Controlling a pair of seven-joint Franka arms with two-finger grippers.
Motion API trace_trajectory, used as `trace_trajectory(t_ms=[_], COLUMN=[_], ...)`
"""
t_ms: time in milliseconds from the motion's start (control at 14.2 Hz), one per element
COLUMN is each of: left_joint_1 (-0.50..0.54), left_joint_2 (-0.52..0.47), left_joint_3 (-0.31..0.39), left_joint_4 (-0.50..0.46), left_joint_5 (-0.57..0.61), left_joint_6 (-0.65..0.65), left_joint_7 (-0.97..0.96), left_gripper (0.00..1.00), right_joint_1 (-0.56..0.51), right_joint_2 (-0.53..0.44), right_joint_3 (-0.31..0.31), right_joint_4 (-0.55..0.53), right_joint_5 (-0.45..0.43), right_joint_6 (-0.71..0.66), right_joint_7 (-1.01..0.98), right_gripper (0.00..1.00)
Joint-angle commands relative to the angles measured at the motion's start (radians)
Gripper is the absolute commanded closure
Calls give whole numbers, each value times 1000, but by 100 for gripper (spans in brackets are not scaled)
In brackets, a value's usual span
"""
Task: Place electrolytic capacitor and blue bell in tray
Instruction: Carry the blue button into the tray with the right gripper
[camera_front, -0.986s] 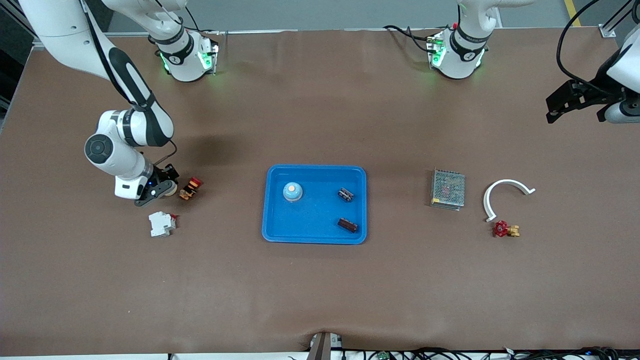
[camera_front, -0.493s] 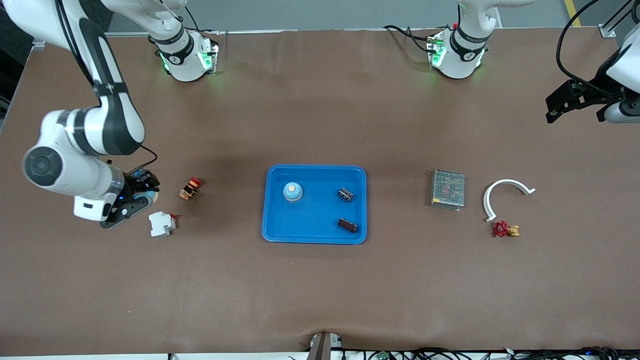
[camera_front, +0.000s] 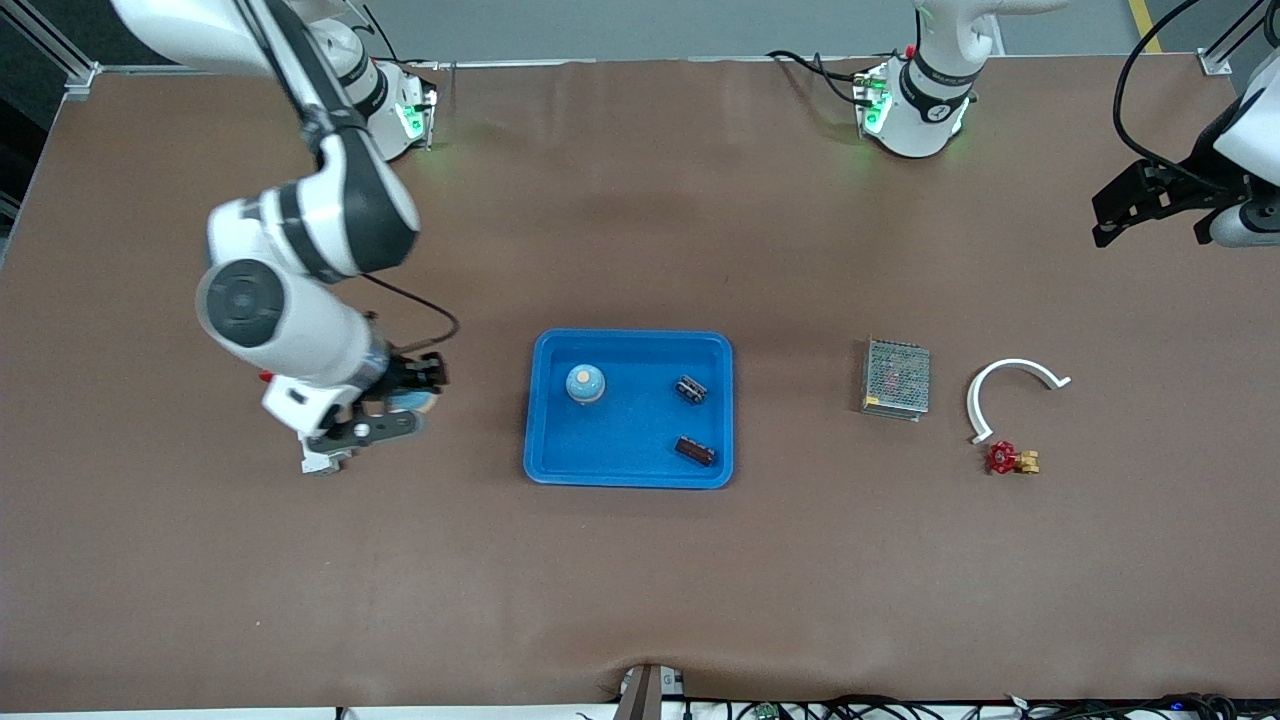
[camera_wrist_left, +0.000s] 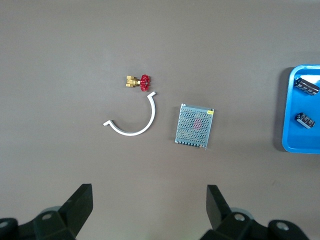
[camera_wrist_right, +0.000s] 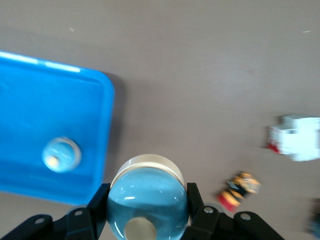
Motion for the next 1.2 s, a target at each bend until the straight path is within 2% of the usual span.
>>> trace_trajectory(t_ms=[0, 564, 705, 1127], left_joint_1=[3, 6, 8, 9], left_joint_2=[10, 3, 9, 10], left_joint_3=[-2, -2, -2, 3], left_joint_4=[23, 17, 17, 11], left_joint_5=[-13, -15, -15, -16], left_joint_6=[-8, -10, -8, -3], left_joint_7=[13, -6, -7, -9], left_gripper=[0, 0, 0, 0], right_joint_1=[49, 165, 172, 204], right_joint_2=[90, 258, 308, 384], right_joint_3=[-12, -12, -12, -12], right_joint_4=[64, 99, 130, 130], right_joint_5=[20, 28, 29, 27], right_joint_6=[73, 296, 321, 417], right_joint_7=[129, 405, 412, 441], right_gripper=[67, 67, 67, 67])
